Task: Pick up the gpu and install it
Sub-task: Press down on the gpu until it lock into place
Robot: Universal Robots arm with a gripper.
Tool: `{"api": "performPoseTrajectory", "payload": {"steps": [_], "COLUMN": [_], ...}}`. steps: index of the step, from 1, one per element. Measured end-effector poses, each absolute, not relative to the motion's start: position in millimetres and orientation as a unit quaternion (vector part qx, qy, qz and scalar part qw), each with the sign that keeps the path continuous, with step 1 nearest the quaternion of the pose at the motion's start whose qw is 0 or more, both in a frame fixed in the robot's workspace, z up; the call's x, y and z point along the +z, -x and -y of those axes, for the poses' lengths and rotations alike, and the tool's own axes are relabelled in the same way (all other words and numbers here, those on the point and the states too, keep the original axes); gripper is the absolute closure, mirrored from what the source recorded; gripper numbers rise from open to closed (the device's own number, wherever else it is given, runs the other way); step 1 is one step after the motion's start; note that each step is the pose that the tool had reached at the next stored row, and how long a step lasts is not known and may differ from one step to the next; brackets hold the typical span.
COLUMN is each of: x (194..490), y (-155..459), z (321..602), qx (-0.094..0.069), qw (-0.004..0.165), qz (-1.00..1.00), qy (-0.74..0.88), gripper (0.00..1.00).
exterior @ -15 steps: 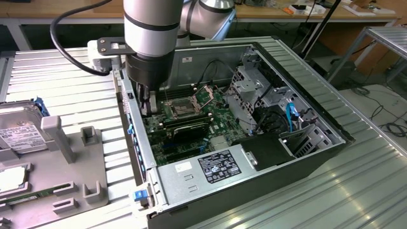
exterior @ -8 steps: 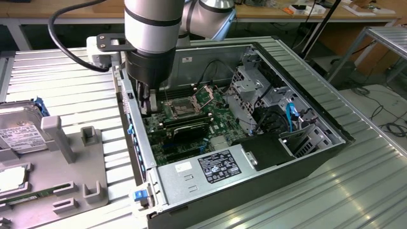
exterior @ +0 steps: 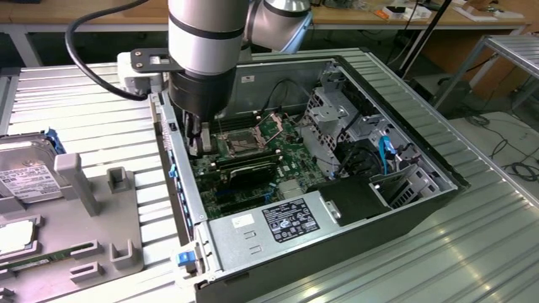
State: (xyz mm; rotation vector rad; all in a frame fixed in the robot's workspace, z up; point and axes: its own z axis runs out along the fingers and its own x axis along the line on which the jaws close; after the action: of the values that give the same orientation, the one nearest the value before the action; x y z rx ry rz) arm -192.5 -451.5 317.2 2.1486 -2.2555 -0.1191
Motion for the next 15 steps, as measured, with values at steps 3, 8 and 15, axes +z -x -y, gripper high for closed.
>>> {"api": "performPoseTrajectory", "payload": {"steps": [3, 8, 15], "x": [314.5, 311.0, 310.7], "y": [191.7, 191.1, 192.3], "z": [452.0, 452.6, 452.3], "qx": [-0.038, -0.037, -0.037], "qw": [0.012, 0.011, 0.011], "qz": [0.724, 0.724, 0.724], "qy": [-0.689, -0.689, -0.689], "gripper": [0.89, 0.89, 0.89]}}
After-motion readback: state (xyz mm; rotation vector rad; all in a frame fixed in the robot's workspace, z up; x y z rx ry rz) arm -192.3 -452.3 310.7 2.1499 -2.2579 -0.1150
